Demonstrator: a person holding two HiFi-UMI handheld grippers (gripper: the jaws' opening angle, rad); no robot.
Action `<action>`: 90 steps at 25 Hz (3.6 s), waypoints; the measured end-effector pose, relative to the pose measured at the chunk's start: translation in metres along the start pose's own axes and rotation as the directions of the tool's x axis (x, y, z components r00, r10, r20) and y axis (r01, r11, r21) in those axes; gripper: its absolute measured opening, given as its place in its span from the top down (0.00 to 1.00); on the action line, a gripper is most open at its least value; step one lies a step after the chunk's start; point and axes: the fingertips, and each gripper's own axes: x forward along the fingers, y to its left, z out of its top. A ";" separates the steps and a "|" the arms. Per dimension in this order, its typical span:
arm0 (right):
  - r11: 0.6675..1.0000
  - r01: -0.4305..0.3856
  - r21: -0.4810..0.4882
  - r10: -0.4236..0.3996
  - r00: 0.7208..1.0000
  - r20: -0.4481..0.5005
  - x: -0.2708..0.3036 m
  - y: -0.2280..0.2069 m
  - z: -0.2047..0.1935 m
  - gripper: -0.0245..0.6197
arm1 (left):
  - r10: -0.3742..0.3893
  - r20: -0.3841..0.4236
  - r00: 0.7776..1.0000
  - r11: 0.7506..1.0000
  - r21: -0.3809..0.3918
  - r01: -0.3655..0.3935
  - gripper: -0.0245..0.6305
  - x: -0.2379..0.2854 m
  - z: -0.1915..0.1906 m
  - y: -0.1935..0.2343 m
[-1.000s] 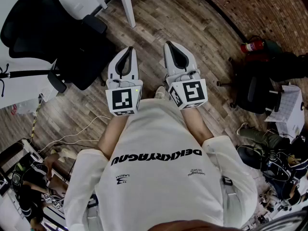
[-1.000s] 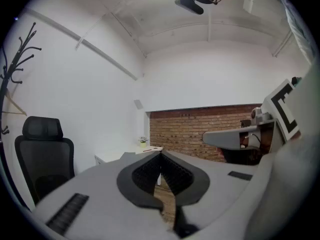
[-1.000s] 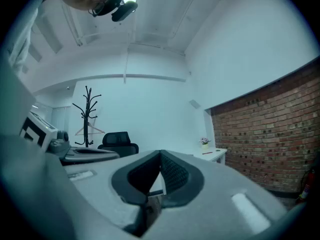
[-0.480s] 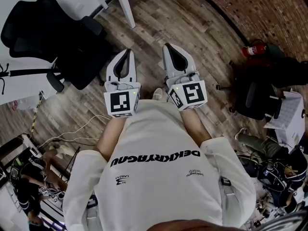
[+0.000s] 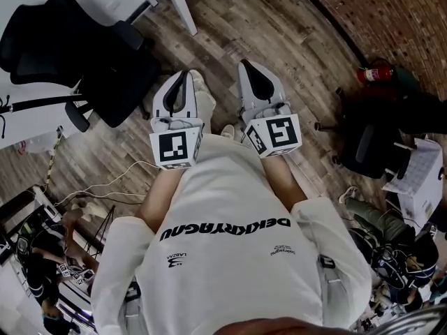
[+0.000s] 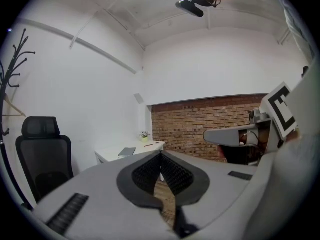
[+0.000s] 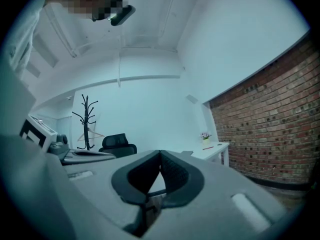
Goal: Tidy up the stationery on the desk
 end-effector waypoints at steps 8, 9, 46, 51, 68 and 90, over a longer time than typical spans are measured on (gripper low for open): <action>0.999 0.008 -0.046 -0.009 1.000 -0.024 0.094 -0.039 -0.001 0.97 | -0.013 0.029 0.999 0.999 -0.039 0.014 0.96 0.100 0.000 0.043; 0.998 0.008 -0.056 -0.009 1.000 -0.030 0.110 -0.048 0.000 0.97 | -0.014 0.027 1.000 0.999 -0.047 0.016 0.96 0.119 0.000 0.050; 1.000 -0.001 0.010 0.003 0.980 -0.199 0.603 -0.205 0.048 0.97 | 0.029 -0.147 0.989 0.997 -0.061 -0.039 0.96 0.547 0.056 0.318; 0.998 -0.055 0.028 0.060 0.974 -0.219 0.644 -0.226 0.048 0.96 | 0.088 -0.185 0.979 0.994 -0.044 -0.098 0.96 0.586 0.051 0.333; 0.985 -0.136 0.107 0.169 0.881 -0.441 0.750 -0.291 -0.032 0.89 | 0.072 -0.414 0.907 0.982 -0.130 -0.137 0.86 0.722 -0.009 0.383; 0.971 0.093 0.221 0.089 0.715 -0.694 0.829 -0.323 -0.201 0.80 | -0.041 -0.647 0.761 0.966 -0.221 -0.136 0.80 0.812 -0.150 0.473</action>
